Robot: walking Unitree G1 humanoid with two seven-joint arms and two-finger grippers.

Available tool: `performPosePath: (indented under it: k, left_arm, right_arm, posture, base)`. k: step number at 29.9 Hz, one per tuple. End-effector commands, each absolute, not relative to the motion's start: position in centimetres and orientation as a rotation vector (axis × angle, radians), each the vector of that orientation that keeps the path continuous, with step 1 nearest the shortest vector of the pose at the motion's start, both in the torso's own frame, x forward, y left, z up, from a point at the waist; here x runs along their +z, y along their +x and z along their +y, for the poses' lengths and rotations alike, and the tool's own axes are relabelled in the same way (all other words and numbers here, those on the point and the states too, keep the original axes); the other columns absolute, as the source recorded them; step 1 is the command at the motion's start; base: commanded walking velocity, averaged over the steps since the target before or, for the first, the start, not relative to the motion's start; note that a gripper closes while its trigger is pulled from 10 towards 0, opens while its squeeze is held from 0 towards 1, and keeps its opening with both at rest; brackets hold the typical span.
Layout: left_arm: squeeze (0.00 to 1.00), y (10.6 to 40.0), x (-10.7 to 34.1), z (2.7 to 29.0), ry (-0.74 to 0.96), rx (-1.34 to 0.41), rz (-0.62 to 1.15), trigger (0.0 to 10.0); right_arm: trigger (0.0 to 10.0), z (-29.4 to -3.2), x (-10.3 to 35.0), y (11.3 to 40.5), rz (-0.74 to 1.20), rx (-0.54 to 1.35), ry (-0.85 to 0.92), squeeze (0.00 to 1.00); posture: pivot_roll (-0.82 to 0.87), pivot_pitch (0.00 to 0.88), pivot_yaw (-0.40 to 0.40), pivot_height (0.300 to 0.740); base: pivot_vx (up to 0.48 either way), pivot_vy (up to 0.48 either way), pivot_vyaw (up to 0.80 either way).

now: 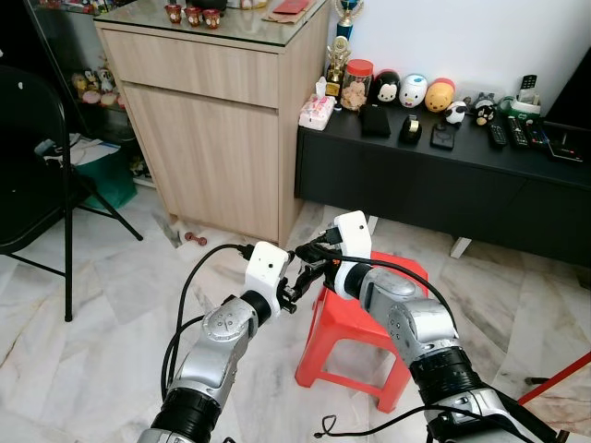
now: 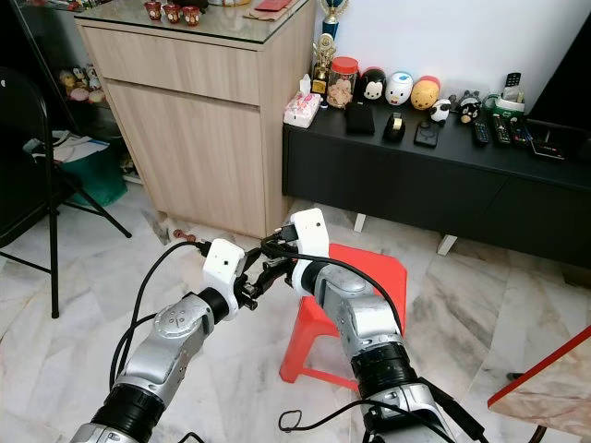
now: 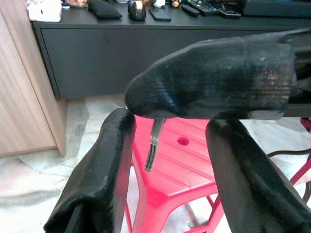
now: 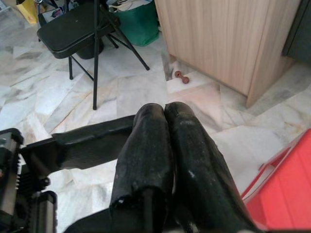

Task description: Hang keys on a hook

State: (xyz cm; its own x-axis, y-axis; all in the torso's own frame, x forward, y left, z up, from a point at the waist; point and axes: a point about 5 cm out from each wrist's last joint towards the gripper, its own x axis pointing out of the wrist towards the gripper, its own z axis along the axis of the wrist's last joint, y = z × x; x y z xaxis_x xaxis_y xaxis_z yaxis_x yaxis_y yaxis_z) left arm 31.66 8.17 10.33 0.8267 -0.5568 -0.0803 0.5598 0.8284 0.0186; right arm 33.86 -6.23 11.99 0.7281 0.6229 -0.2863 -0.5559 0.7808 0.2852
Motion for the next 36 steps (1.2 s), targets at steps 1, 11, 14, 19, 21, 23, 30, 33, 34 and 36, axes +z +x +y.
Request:
performPosePath:
  k: [1, 11, 14, 19, 21, 23, 30, 33, 34, 36]
  left_arm:
    - [0.00, 31.76, 10.59, 7.73, 0.067, -0.603, 0.056, 10.0]
    - [0.00, 31.83, 10.66, 7.71, 0.061, -0.601, 0.046, 0.0]
    - [0.00, 31.84, 10.67, 7.69, 0.061, -0.604, 0.045, 0.0]
    - [0.00, 31.64, 10.54, 7.41, 0.071, -0.631, 0.050, 0.0]
    - [0.00, 31.65, 10.53, 7.41, 0.070, -0.631, 0.050, 0.0]
    - [0.00, 31.65, 10.53, 7.42, 0.068, -0.630, 0.050, 0.0]
    - [0.00, 31.65, 10.55, 7.39, 0.068, -0.636, 0.049, 0.0]
    - [0.00, 31.65, 10.58, 7.40, 0.067, -0.638, 0.047, 0.0]
    - [0.00, 31.65, 10.58, 7.40, 0.067, -0.638, 0.047, 0.0]
    - [0.00, 31.66, 10.61, 7.40, 0.063, -0.636, 0.045, 0.0]
  right_arm:
    - [10.0, -6.07, 12.77, 34.01, 0.361, 0.659, 0.183, 0.00]
    - [10.0, -6.07, 12.73, 33.97, 0.364, 0.657, 0.182, 0.00]
    - [10.0, -6.10, 12.75, 34.02, 0.364, 0.655, 0.181, 0.00]
    - [10.0, -6.16, 12.78, 34.08, 0.363, 0.651, 0.185, 0.00]
    - [10.0, -6.15, 12.78, 34.09, 0.363, 0.651, 0.186, 0.00]
    - [10.0, -6.14, 12.78, 34.09, 0.363, 0.651, 0.187, 0.00]
    - [10.0, -6.07, 12.74, 34.08, 0.365, 0.650, 0.187, 0.00]
    - [10.0, -6.07, 12.73, 34.09, 0.366, 0.649, 0.187, 0.00]
    - [10.0, -6.07, 12.73, 34.09, 0.366, 0.649, 0.187, 0.00]
    - [10.0, -6.11, 12.67, 34.08, 0.367, 0.649, 0.185, 0.00]
  posture:
    - [0.13, 0.063, -0.080, 0.740]
    - [0.13, 0.065, -0.081, 0.740]
    - [0.13, 0.065, -0.081, 0.740]
    - [0.13, 0.066, -0.081, 0.740]
    - [0.13, 0.066, -0.081, 0.740]
    - [0.13, 0.066, -0.081, 0.740]
    - [0.13, 0.067, -0.079, 0.740]
    - [0.13, 0.067, -0.079, 0.740]
    - [0.13, 0.067, -0.079, 0.740]
    - [0.13, 0.067, -0.079, 0.740]
  base:
    - [0.000, 0.000, 0.00]
    - [0.000, 0.000, 0.00]
    - [0.000, 0.000, 0.00]
    - [0.000, 0.000, 0.00]
    - [0.000, 0.000, 0.00]
    - [0.000, 0.000, 0.00]
    - [0.000, 0.000, 0.00]
    - [0.000, 0.000, 0.00]
    - [0.000, 0.000, 0.00]
    - [0.000, 0.000, 0.00]
